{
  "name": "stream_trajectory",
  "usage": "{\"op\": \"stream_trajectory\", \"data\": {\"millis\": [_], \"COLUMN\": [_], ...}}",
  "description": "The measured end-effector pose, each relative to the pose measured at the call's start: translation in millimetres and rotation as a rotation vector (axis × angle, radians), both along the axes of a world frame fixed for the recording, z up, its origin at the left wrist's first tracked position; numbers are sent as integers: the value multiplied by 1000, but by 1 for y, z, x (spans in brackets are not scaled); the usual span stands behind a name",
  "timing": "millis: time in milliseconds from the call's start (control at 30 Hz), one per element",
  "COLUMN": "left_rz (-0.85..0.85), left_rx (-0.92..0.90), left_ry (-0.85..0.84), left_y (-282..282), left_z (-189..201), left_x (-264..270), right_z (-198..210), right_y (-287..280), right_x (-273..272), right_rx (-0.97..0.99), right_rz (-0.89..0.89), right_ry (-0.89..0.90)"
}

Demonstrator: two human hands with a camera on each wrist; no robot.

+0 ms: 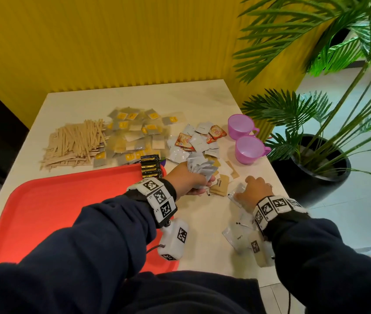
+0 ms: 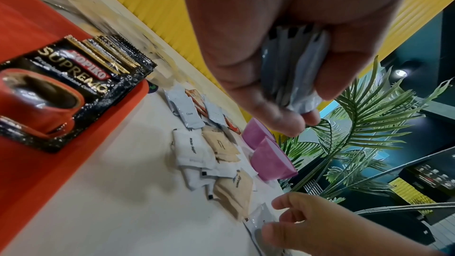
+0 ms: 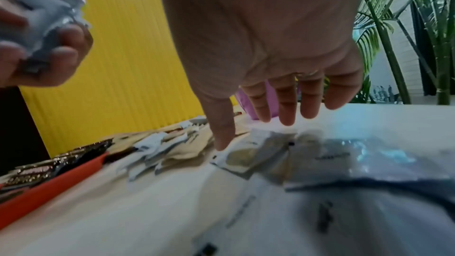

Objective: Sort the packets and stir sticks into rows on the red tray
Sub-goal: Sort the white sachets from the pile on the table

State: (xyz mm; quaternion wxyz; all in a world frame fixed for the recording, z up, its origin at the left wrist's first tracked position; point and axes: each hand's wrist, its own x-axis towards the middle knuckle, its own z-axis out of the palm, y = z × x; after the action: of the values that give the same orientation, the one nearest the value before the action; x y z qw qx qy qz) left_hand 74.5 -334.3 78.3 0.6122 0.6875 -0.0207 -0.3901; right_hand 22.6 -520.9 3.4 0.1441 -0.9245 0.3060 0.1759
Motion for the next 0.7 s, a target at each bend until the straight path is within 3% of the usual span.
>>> {"op": "stream_trajectory", "data": {"millis": [300, 500, 700], "left_rz": [-3, 44, 44], "left_rx": [-38, -74, -82], "left_ry": [7, -4, -5], "left_y": [7, 9, 2], "left_z": [-1, -6, -11], "left_x": [1, 6, 6], "right_z": [-8, 20, 82], "right_y": [1, -1, 13], "right_x": [5, 1, -4], "right_rx": [-37, 186, 542], "right_rz": [72, 38, 299], "right_ry": [53, -155, -319]}}
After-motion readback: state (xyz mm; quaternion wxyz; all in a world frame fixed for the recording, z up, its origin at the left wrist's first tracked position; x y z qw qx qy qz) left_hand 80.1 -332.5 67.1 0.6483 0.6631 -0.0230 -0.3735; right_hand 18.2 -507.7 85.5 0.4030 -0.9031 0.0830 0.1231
